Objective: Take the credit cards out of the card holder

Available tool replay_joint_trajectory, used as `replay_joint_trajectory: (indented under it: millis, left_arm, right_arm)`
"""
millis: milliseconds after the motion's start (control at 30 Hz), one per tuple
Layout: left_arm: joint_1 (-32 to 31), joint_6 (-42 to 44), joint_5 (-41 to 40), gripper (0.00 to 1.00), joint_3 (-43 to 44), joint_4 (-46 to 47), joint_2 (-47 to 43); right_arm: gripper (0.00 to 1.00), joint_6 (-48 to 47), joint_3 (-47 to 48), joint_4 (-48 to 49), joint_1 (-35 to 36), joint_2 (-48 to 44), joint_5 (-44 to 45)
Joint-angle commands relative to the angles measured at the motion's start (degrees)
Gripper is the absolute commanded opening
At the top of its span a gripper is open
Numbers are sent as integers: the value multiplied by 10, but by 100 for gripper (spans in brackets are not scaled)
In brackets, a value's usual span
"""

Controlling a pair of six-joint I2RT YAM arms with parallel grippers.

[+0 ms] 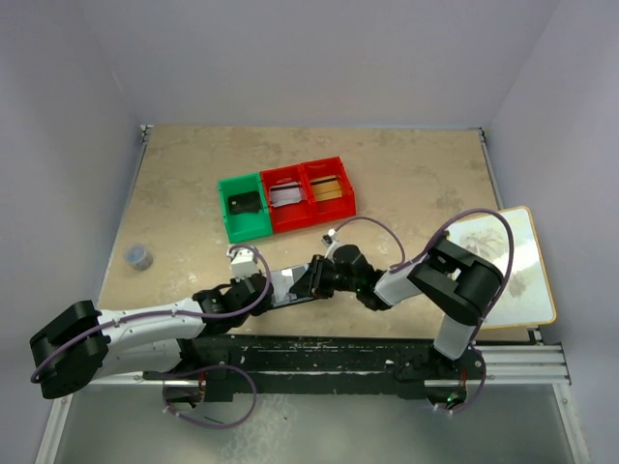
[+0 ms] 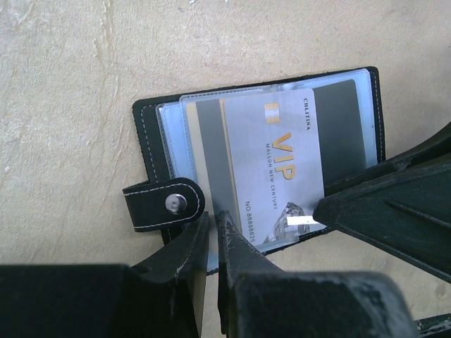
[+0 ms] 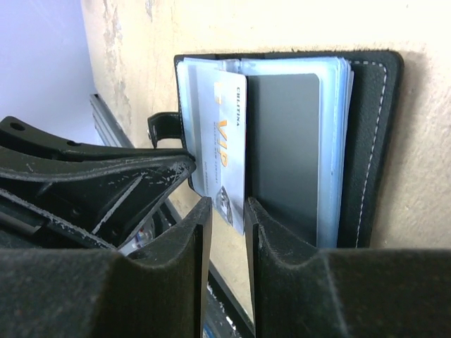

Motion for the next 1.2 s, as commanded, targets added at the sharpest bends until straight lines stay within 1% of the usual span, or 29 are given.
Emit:
replay_joint_trajectory:
  millis: [0,367,667,767,900,933,1000,1100,1167]
  left_arm:
    - [1,12,8,7,0,9,0]
    - [1,13,9,7,0,8,0]
    - [1,10,8,7,-1,11,3]
    - [1,10,9,7,-2,11,3]
    - [1,10,9,7,-2,11,3]
    - [1,10,9,7,-1,10,2]
    - [1,9,8,7,-2,9,2]
    - [1,8,7,7,-3,9,2]
    - [1,8,7,7,-3,9,2]
  right_arm:
    - [29,-20,24,9,-3,20,-2]
    - [29,-14,26,66,-8,53,-16]
    - [29,-1,18,119,-10,83,-6]
    - [21,0,19,130,-11,88,-5]
    - [19,-1,18,132,-16,92,-6]
    - [18,-1,15,136,-17,91,-6]
    - [10,-2,10,143,-20,87,-9]
    - [5,-6,1,141,-22,74,-9]
    - [4,-7,-3,133,-23,65,-5]
